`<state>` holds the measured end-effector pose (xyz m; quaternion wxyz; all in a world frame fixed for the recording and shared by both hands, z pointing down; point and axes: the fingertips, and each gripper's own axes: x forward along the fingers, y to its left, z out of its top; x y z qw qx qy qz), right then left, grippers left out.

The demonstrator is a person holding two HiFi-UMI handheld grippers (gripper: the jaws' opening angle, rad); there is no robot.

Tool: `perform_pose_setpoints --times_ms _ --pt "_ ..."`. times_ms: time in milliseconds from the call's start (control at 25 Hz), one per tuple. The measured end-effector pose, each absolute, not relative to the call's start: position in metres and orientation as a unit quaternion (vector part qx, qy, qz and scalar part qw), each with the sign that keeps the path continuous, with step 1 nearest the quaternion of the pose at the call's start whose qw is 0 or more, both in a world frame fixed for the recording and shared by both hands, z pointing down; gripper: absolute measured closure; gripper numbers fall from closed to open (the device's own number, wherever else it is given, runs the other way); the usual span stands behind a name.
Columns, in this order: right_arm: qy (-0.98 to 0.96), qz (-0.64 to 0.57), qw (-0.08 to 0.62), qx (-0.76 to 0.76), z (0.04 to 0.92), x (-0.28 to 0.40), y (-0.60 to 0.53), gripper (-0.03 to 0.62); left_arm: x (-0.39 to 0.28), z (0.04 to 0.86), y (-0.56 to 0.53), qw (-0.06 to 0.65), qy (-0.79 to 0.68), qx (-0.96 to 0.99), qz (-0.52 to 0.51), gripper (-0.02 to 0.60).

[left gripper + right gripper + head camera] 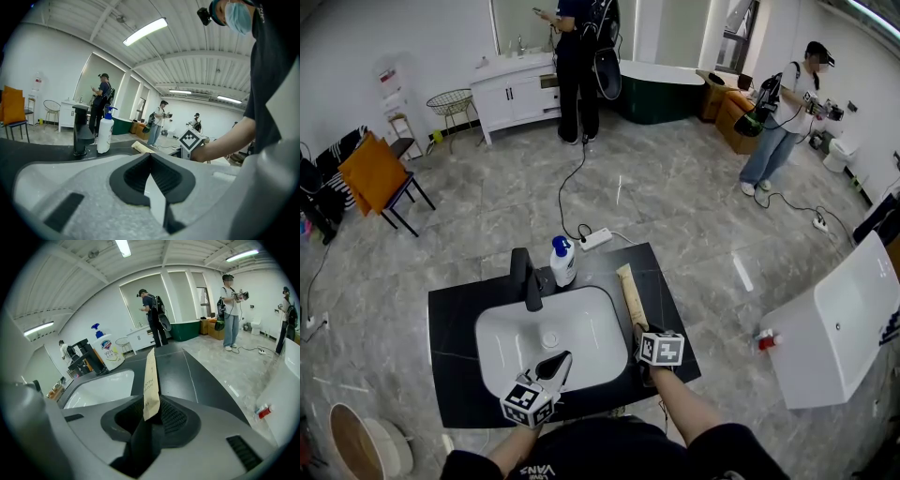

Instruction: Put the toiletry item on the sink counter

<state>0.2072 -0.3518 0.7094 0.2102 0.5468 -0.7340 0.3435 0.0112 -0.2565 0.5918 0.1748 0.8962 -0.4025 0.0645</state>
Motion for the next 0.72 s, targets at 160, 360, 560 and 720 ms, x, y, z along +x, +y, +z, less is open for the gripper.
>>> perform_pose_setpoints --times_ms 160,360,560,720 --pt "-0.73 0.345 0.209 0.552 0.709 0.21 -0.351 0.482 0.008 0.591 -0.257 0.175 -0.403 0.896 0.066 0.575" --pt "-0.725 0.343 0.21 0.559 0.705 0.213 -0.351 0.482 0.005 0.588 -0.258 0.176 -0.402 0.896 0.068 0.575" --pt "-0.721 0.336 0.211 0.568 0.702 0.215 -0.35 0.482 0.003 0.59 -0.257 0.174 -0.398 0.898 0.067 0.575" --pt "-0.719 0.334 0.203 0.575 0.697 0.216 -0.347 0.48 0.002 0.59 -0.257 0.173 -0.393 0.901 0.068 0.575"
